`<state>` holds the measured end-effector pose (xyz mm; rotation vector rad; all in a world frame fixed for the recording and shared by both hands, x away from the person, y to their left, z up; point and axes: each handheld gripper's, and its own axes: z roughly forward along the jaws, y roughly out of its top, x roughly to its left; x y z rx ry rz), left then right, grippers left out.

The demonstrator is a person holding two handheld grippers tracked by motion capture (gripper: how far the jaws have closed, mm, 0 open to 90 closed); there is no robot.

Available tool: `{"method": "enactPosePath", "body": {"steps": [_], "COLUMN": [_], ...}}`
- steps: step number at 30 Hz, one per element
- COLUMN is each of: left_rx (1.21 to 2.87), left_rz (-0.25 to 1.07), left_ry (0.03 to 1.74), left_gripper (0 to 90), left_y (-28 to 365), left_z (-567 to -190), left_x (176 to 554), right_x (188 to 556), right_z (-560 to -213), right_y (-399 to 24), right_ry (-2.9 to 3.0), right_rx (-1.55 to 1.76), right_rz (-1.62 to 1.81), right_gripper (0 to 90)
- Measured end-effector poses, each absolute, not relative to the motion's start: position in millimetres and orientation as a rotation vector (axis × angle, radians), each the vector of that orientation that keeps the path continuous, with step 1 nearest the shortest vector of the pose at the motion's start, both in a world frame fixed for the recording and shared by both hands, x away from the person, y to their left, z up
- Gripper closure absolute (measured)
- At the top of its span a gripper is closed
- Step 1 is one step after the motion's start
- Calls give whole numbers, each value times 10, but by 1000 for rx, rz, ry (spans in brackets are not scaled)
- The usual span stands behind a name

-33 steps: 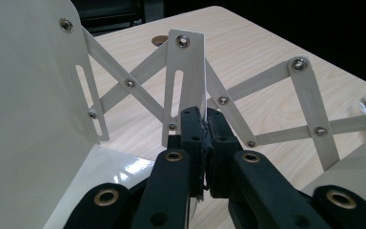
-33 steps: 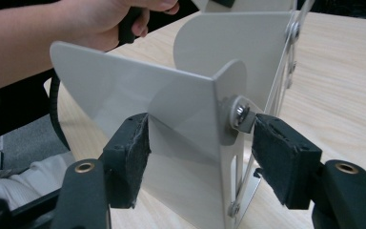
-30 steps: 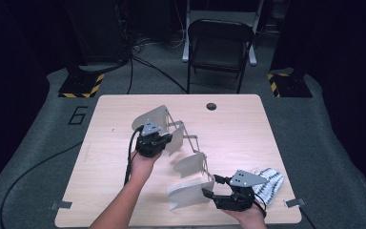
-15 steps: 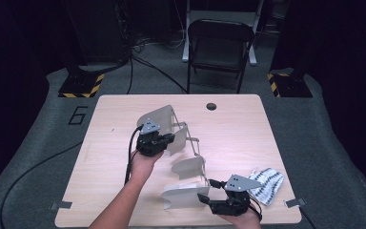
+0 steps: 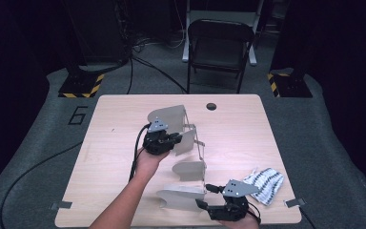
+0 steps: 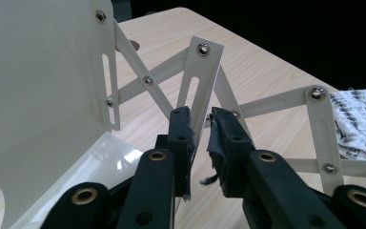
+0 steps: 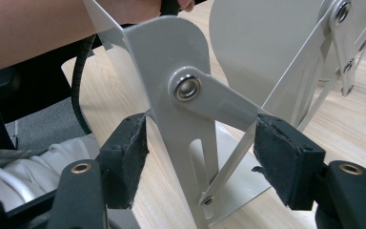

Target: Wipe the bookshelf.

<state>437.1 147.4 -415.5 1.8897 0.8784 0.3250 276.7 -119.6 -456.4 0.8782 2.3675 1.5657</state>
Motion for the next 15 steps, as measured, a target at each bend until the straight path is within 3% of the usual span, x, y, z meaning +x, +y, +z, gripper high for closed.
{"method": "enactPosePath", "body": {"steps": [9,15], "left_rx": [1809,1796], "left_rz": [366,414], "left_ry": [922,956], "left_gripper": [523,500], "left_y": [1790,2112], "left_z": [-4075,-4086], "left_x": [4310,4099], "right_x": [2743,2753], "right_z": [-4591,-4614], "right_y": [-1069,-874], "right_ry": [2410,2444], "right_rx": [844,786], "right_rz": [1570,1581], "right_gripper": [401,437]}}
